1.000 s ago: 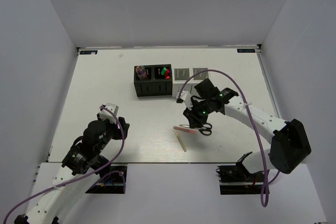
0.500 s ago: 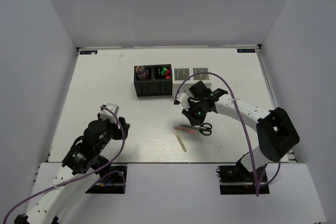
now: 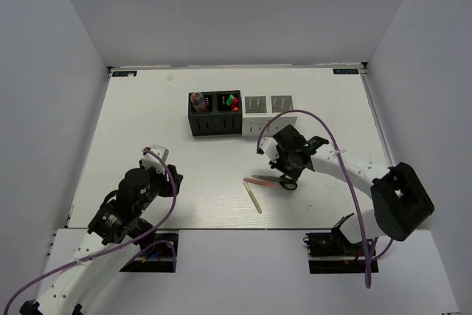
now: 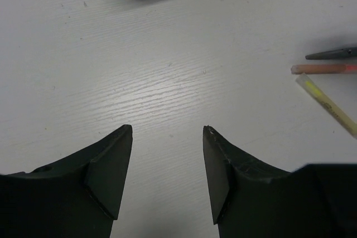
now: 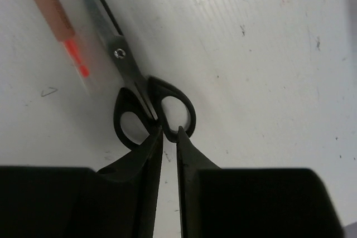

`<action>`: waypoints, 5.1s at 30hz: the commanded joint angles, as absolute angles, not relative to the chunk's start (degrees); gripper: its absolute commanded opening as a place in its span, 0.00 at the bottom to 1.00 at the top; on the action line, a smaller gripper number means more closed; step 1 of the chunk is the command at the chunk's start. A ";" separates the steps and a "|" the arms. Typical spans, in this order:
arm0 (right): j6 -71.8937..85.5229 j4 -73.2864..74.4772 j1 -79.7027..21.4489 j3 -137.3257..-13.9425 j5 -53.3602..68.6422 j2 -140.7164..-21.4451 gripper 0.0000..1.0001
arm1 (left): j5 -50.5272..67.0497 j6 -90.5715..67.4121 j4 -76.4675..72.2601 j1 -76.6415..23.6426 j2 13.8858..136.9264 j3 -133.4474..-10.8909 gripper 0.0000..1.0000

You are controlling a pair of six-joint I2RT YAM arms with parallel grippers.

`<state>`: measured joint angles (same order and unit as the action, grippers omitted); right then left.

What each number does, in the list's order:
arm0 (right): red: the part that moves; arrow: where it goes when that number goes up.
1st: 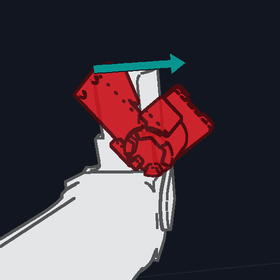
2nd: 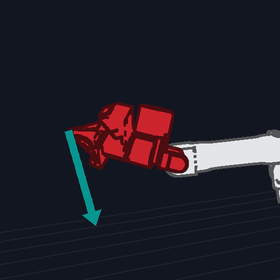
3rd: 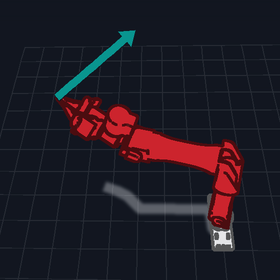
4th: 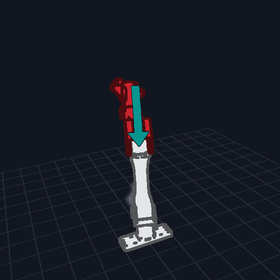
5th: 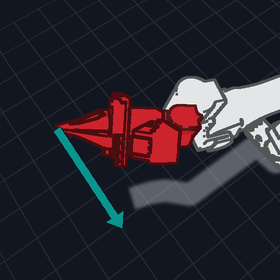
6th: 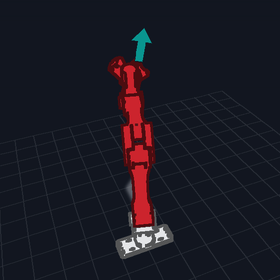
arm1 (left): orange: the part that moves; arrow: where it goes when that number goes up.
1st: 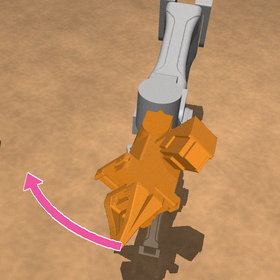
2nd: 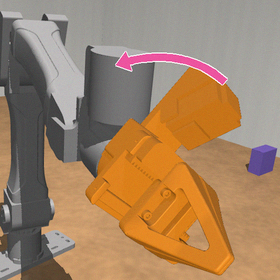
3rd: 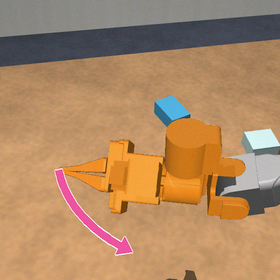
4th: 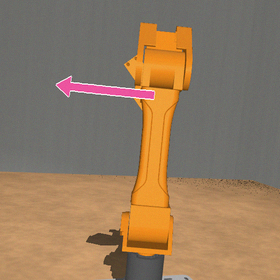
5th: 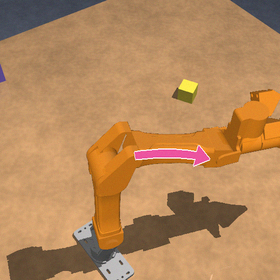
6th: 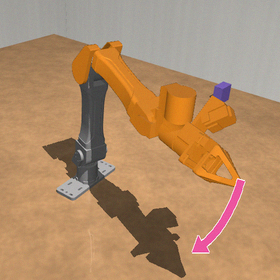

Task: Sort the stationery into containers
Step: Pick up the scissors from the center of the board.

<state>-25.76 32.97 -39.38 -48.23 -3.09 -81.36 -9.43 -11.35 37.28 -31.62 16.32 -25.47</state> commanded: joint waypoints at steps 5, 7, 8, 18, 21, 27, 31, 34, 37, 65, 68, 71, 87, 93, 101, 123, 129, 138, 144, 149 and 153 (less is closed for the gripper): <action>-15.51 31.38 -37.71 -47.46 -8.88 -73.57 0.17 | 6.19 -11.42 29.30 -31.38 23.09 -25.48 0.19; -12.67 30.85 -36.40 -47.90 -8.27 -69.09 0.13 | 10.44 -12.74 27.34 -31.38 29.49 -27.59 0.08; -10.39 30.50 -36.04 -47.38 -8.35 -67.95 0.07 | 16.46 -13.18 25.68 -31.38 35.19 -32.21 0.03; -9.31 28.83 -29.45 -46.58 -14.50 -62.14 0.37 | 14.59 -9.05 19.43 -50.09 77.74 -60.00 0.60; -9.75 27.86 -27.16 -45.79 -17.84 -56.89 0.00 | 14.94 -10.89 15.49 -52.29 86.91 -64.75 0.62; -10.46 25.75 -23.21 -42.98 -17.93 -50.72 0.00 | 19.42 -13.71 6.86 -53.17 100.52 -70.30 0.40; -11.25 25.93 -22.15 -42.63 -16.53 -50.01 0.35 | 19.69 -13.45 5.10 -54.05 107.65 -76.18 0.38; -10.81 26.28 -21.71 -42.63 -14.68 -49.22 0.35 | 18.73 -11.70 5.89 -54.93 111.00 -79.52 0.38; -10.63 26.37 -21.62 -42.54 -13.80 -48.96 0.35 | 17.32 -10.11 7.12 -55.63 114.25 -82.86 0.39; -10.81 26.89 -21.53 -42.36 -11.16 -49.22 0.45 | 14.33 -2.81 10.20 -57.48 121.11 -84.38 0.47; -10.99 26.89 -21.27 -42.45 -11.16 -49.39 0.45 | 14.94 -2.99 9.76 -57.57 121.11 -84.20 0.47; -10.90 26.72 -21.44 -42.27 -11.43 -49.31 0.47 | 15.47 -3.08 9.93 -57.83 121.38 -84.20 0.47; -11.07 26.81 -21.36 -42.27 -11.25 -49.13 0.48 | 9.41 -0.44 11.77 -60.73 123.92 -85.16 0.47; -10.99 26.81 -21.36 -42.36 -11.16 -49.13 0.49 | 3.26 4.30 13.09 -61.70 124.63 -84.29 0.47; -11.07 26.81 -21.36 -42.36 -11.07 -48.78 0.54 | 0.36 5.54 13.71 -61.70 124.54 -80.95 0.45; -11.25 26.72 -21.27 -42.10 -10.63 -48.95 0.90 | -8.26 6.06 11.26 -57.58 119.81 -72.52 0.00; -11.16 26.63 -21.18 -42.10 -10.37 -48.96 0.90 | -9.49 4.83 9.23 -54.76 114.10 -70.05 0.00; -11.16 26.72 -21.27 -41.75 -9.85 -49.04 0.90 | -6.68 0.44 5.54 -50.46 104.43 -67.85 0.00; -11.25 26.63 -21.36 -41.66 -9.67 -49.04 0.90 | -2.56 -5.27 2.38 -47.64 99.24 -66.80 0.00; -11.25 26.46 -21.27 -41.66 -9.58 -49.22 0.90 | -0.09 -7.99 1.50 -46.76 95.19 -68.29 0.00; -11.25 26.37 -21.36 -41.57 -9.32 -49.13 0.90 | 3.07 -10.80 0.44 -45.36 93.43 -69.69 0.00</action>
